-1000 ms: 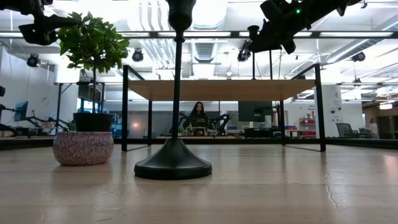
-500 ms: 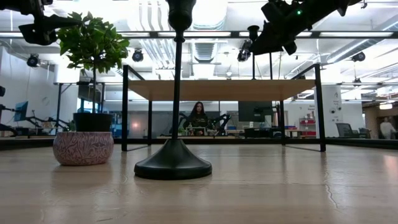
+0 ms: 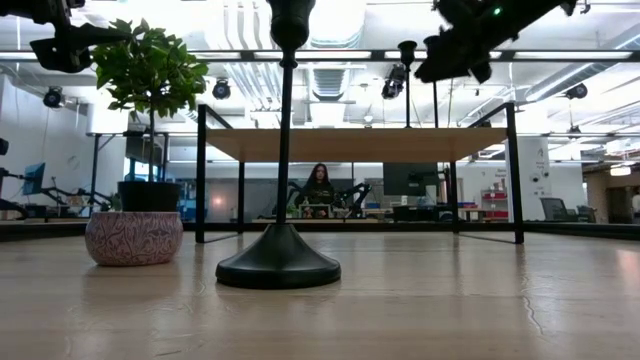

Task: Pick & Place candle stick holders
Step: Put the black candle holder on the shelf

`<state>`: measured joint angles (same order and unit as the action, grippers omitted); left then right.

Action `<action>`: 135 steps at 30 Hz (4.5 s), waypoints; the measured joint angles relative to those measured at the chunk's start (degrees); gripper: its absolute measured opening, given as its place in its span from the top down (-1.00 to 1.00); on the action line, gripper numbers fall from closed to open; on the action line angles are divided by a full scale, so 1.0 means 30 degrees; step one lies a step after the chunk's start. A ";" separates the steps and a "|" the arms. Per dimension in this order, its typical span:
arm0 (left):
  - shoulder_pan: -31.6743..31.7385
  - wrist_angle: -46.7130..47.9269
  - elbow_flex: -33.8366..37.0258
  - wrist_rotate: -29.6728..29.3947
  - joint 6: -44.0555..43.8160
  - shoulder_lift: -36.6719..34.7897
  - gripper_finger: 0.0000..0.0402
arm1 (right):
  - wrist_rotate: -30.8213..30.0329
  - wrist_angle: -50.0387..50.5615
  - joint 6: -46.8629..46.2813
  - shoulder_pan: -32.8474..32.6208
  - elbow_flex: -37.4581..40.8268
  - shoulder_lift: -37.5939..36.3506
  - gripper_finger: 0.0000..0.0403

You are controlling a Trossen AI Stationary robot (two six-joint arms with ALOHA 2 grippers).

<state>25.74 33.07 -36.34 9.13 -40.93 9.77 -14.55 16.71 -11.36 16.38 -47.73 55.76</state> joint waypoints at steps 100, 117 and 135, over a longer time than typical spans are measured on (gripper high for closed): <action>0.0007 -0.0812 0.0007 0.0583 -0.3424 0.0528 -0.20 | -0.4172 -1.2155 -0.7037 -1.6163 0.0023 1.4120 0.93; -0.0012 -0.0786 0.0007 0.0583 -0.3426 0.0528 -0.20 | -0.3848 -1.2928 -0.4669 -1.4687 -0.1641 1.6098 0.48; 0.0007 -0.0703 0.0007 0.0575 -0.3431 0.0528 -0.20 | -0.2120 -1.2826 -0.4653 -1.4564 -0.2809 1.7030 0.26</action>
<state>25.76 30.96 -36.32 10.85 -51.22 11.35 -20.91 -21.77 -25.32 -27.31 -56.16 106.85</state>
